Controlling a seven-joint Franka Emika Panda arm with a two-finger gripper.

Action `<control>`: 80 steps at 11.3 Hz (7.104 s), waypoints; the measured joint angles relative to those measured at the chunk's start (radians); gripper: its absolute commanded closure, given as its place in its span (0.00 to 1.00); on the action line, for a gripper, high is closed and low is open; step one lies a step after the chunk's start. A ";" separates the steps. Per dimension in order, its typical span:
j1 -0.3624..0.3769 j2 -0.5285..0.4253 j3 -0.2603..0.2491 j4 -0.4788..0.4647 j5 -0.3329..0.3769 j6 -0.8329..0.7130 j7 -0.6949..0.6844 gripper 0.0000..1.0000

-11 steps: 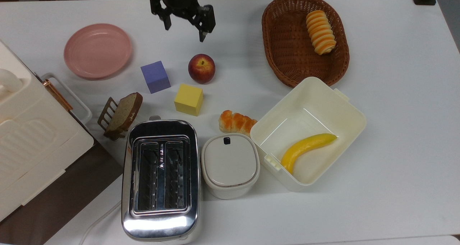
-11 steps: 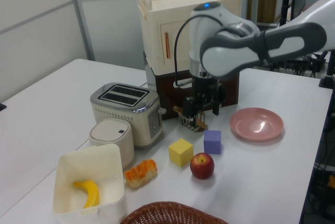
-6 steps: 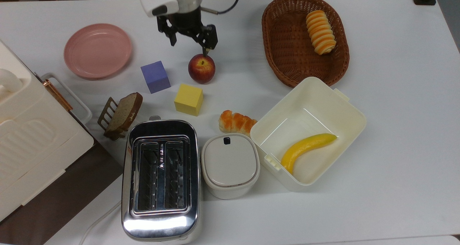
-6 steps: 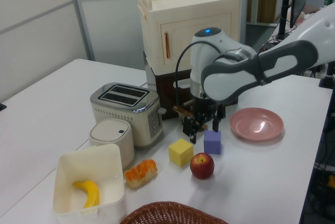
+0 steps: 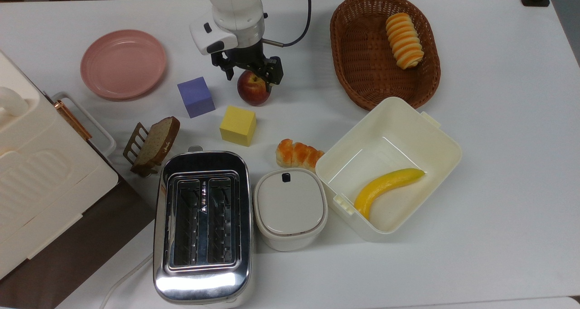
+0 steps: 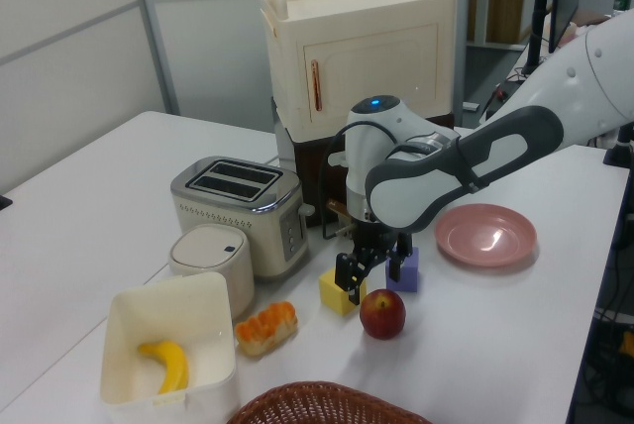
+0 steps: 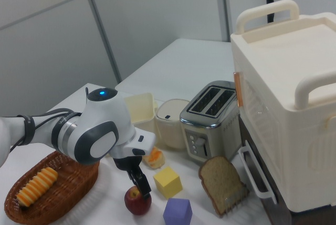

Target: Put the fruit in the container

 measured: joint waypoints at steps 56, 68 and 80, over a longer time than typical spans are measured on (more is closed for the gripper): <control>0.342 0.383 0.071 0.546 -0.730 0.057 0.803 0.00; 0.173 0.064 0.032 0.537 -0.348 -0.526 0.190 0.00; 0.144 -0.069 -0.248 0.533 -0.083 -0.635 -0.131 0.00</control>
